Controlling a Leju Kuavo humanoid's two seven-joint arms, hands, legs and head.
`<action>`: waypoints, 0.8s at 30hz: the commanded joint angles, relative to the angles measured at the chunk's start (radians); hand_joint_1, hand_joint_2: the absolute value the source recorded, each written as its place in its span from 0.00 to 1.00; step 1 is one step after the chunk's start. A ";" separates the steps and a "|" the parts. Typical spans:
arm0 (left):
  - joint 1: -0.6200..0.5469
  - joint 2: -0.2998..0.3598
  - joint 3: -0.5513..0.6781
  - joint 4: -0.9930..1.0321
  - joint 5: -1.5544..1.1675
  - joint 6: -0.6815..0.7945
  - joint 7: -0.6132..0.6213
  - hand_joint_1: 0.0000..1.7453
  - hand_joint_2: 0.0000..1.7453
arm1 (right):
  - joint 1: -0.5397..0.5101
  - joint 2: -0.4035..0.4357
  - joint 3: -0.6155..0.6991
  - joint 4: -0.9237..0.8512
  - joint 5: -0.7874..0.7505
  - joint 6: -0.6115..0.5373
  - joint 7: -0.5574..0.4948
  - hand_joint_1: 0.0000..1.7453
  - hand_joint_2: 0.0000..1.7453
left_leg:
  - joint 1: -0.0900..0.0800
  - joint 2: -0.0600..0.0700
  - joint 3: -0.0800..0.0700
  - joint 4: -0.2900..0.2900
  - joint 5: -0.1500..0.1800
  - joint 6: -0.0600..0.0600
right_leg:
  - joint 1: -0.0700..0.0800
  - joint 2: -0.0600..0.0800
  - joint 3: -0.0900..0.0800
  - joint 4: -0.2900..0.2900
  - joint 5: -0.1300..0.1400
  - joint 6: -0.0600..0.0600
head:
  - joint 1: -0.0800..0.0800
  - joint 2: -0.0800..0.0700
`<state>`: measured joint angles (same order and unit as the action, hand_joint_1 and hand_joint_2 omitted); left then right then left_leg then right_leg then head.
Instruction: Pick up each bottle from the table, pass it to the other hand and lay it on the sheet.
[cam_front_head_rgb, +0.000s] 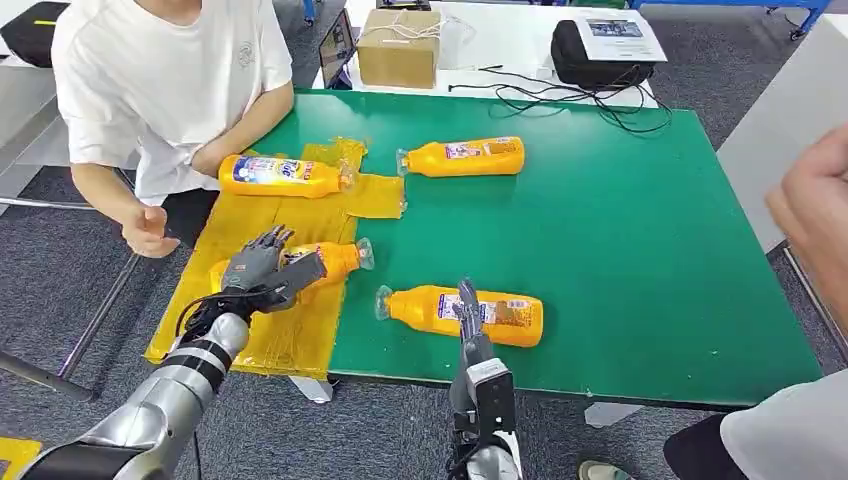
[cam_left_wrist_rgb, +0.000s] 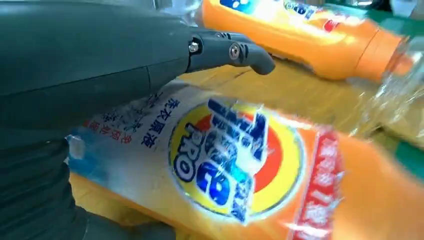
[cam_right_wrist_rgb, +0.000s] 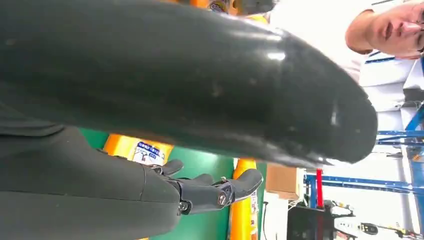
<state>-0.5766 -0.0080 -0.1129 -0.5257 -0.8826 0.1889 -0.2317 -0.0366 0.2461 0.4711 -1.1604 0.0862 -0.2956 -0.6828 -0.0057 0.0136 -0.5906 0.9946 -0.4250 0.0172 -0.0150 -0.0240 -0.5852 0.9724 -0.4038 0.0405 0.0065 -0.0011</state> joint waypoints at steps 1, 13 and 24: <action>0.222 -0.101 0.002 -0.510 0.704 -0.233 -0.134 0.00 1.00 | -0.015 -0.012 -0.003 0.057 -0.004 0.013 -0.015 0.00 0.00 | 0.001 -0.005 0.001 0.000 -0.001 -0.001 | 0.001 -0.002 0.003 -0.001 -0.002 -0.001 | 0.000 0.000; 0.285 -0.148 0.000 -0.690 1.130 -0.161 -0.205 0.00 1.00 | -0.036 -0.015 0.007 0.099 0.006 -0.027 -0.015 0.00 0.00 | 0.002 -0.001 -0.003 0.001 -0.003 -0.001 | 0.003 0.002 -0.002 -0.001 -0.001 -0.001 | 0.000 0.000; 0.387 -0.182 -0.050 -0.876 1.191 -0.133 -0.258 0.00 1.00 | 0.000 -0.085 0.079 0.055 0.159 -0.127 -0.015 0.00 0.00 | 0.001 0.000 -0.003 0.000 -0.002 -0.001 | 0.001 0.003 -0.002 -0.001 -0.001 -0.001 | 0.000 0.000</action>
<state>-0.2557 -0.1705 -0.1110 -1.2546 0.2701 0.0412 -0.4554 -0.0340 0.2453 0.4734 -1.1212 0.1030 -0.3364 -0.6966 -0.0054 0.0144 -0.5961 0.9947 -0.4261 0.0170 -0.0145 -0.0222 -0.5904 0.9721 -0.4037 0.0407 0.0065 -0.0011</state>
